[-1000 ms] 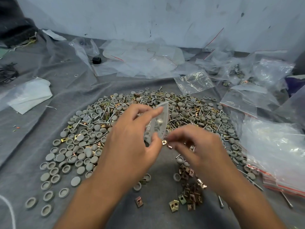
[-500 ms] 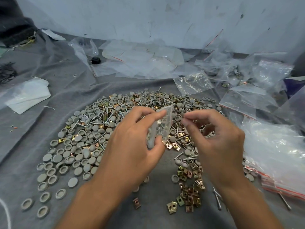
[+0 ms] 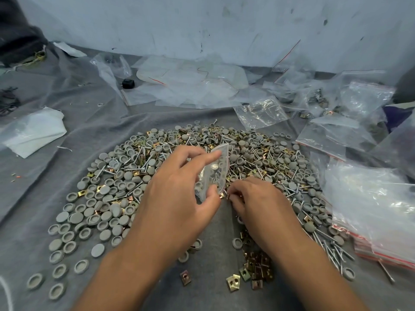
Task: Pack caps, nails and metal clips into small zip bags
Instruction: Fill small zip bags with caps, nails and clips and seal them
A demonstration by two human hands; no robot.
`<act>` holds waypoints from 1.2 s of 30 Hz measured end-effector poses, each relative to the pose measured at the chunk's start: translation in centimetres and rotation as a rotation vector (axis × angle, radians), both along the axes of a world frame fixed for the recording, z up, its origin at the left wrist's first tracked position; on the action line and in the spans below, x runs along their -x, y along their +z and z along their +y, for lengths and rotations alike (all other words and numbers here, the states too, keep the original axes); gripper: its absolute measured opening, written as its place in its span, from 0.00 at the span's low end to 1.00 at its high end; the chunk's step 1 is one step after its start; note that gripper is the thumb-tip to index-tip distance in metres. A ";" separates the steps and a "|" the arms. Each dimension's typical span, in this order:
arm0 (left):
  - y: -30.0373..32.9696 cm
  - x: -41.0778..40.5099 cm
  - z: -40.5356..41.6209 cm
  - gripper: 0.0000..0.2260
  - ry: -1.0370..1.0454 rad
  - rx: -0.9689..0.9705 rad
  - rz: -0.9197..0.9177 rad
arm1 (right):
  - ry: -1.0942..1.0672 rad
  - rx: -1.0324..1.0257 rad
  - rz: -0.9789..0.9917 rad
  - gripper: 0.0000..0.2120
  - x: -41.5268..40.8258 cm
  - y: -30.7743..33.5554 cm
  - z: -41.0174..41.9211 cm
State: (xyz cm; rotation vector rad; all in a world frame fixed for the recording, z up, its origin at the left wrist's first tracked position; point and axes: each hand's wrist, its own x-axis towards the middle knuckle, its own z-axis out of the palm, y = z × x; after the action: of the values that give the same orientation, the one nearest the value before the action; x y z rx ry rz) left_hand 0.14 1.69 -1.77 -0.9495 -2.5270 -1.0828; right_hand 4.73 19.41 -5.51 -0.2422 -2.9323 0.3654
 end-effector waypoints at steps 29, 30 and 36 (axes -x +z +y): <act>-0.2 0.1 -0.1 0.25 0.002 0.033 0.015 | 0.031 0.046 -0.012 0.09 -0.3 0.0 -0.9; -0.2 0.1 -0.1 0.25 0.004 0.036 0.014 | 0.037 0.045 0.000 0.09 -0.3 -0.1 -1.0; -0.2 -0.1 0.0 0.25 -0.012 0.053 0.010 | 0.036 0.277 0.263 0.06 -0.3 0.8 0.2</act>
State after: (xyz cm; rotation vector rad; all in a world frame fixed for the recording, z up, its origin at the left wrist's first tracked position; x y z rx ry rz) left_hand 0.26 1.71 -1.95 -0.9829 -2.5565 -1.0166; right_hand 5.05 19.65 -4.73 -0.1634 -2.6255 0.7497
